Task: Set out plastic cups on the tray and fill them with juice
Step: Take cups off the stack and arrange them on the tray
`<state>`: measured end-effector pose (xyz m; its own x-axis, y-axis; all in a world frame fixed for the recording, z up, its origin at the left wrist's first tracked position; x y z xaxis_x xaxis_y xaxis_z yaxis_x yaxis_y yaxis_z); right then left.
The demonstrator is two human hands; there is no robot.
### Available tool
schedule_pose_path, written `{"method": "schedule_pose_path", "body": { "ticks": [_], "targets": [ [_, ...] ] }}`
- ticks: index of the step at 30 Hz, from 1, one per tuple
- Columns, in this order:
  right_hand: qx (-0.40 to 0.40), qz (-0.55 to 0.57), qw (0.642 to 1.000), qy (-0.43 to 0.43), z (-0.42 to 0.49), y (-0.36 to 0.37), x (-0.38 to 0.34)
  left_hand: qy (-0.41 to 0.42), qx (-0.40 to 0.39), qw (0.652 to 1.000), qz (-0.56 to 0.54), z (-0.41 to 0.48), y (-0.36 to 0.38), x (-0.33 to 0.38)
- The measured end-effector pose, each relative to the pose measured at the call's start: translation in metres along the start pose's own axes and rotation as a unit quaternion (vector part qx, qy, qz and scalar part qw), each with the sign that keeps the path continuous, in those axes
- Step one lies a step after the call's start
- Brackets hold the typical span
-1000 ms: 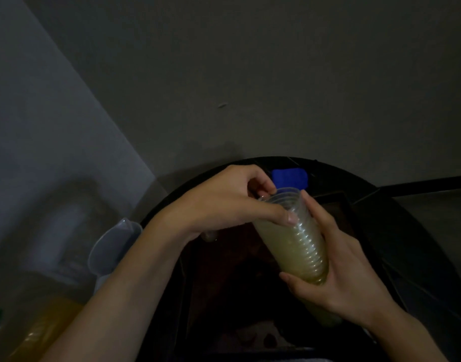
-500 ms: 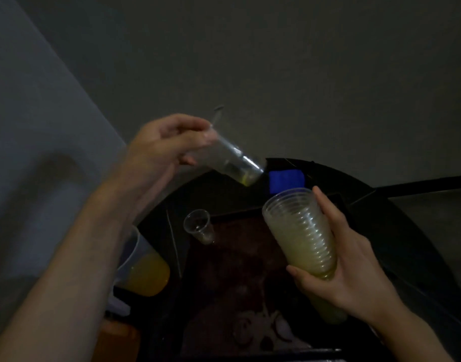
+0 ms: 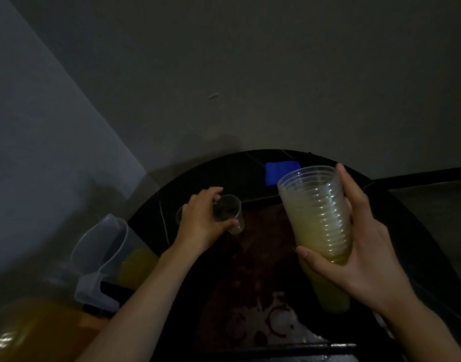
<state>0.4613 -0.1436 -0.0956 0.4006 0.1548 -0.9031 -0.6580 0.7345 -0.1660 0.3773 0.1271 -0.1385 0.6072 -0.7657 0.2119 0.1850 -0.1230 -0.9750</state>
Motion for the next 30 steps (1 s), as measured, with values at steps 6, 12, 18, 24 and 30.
{"method": "schedule_pose_path", "body": {
  "ticks": [6,12,18,24,30],
  "targets": [
    [-0.013,-0.002,1.0,0.001,-0.002,0.004,0.004,-0.043,-0.025,0.999,-0.001,0.004,0.009,-0.007],
    [-0.013,0.0,1.0,-0.002,-0.001,0.005,0.003,-0.043,-0.015,0.999,0.002,0.006,0.013,-0.009],
    [-0.016,0.004,1.0,-0.01,-0.002,0.005,0.004,-0.065,-0.003,0.998,-0.006,0.008,0.013,-0.016],
    [-0.012,0.008,1.0,-0.012,-0.002,0.006,0.003,-0.051,-0.009,0.999,0.011,0.007,0.013,-0.013],
    [-0.006,0.005,1.0,-0.016,-0.002,0.004,0.004,-0.026,-0.012,1.0,0.009,0.008,0.012,-0.013]
  ]
}}
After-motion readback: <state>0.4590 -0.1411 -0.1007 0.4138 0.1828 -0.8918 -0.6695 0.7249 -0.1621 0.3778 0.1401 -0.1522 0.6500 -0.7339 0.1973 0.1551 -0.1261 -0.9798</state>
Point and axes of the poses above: each hand's wrist, its own z-axis towards the middle knuckle, its own y-axis out of the palm, x = y × z, the point moved 9 cm from there along z, towards the middle knuckle, and after that the axes turned 14 degrees about z, right-handed, at the moved point
